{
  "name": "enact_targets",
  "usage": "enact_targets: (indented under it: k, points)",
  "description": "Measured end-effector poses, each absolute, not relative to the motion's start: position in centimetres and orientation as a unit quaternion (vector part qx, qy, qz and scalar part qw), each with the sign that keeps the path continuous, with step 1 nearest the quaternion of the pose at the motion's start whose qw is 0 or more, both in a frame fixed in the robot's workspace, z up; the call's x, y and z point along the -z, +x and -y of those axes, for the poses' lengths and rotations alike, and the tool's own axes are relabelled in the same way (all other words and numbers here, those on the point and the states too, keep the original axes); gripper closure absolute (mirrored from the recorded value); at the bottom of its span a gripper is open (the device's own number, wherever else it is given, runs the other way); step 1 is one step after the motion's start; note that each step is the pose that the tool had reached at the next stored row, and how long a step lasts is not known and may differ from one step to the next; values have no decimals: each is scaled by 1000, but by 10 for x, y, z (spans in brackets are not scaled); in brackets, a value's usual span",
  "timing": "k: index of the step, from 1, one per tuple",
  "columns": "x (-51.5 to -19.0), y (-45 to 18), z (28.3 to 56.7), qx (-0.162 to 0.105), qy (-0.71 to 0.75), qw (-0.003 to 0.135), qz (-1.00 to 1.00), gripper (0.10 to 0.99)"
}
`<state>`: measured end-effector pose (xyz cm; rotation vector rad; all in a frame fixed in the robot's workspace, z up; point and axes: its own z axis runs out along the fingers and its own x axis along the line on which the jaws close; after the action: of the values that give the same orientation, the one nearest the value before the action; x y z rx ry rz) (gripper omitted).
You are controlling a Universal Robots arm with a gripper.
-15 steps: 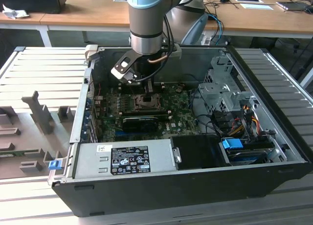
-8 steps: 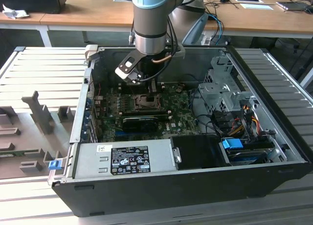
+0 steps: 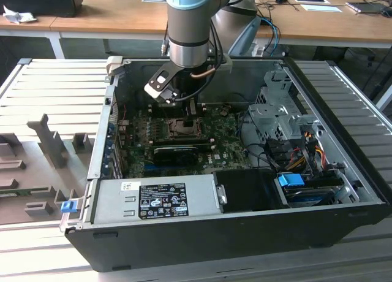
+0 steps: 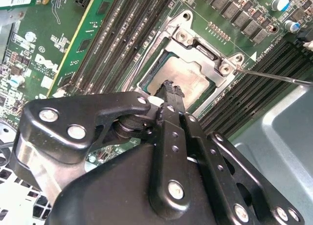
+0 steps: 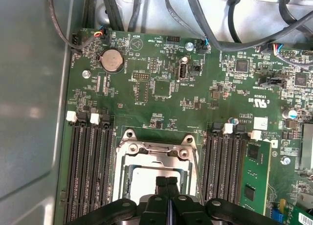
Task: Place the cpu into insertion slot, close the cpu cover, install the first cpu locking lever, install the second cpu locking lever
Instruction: 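Install the first cpu locking lever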
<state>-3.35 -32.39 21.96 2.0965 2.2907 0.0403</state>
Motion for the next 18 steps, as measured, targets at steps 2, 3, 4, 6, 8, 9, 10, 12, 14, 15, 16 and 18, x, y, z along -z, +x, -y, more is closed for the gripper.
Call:
enact_targets:
  k: [2,3,4,6,8,9,10,12,14,15,16,18]
  points:
    - [-220,-34,324,-13,675,18,-738,980]
    - [-220,-34,324,-13,675,18,-738,980]
    - [-220,-34,324,-13,675,18,-737,980]
    - [-221,-34,324,-14,675,17,-738,980]
    - [-221,-34,324,-14,675,17,-737,980]
    - [-222,-34,324,-15,676,17,-737,980]
    - [-222,-34,324,-14,676,17,-737,980]
    - [-223,-34,324,-14,676,17,-737,980]
    - [-224,-34,324,-14,676,17,-736,980]
    - [-224,-34,324,-14,676,17,-736,980]
    - [-225,-34,324,-14,676,17,-736,980]
    - [-225,-34,324,-14,676,17,-736,980]
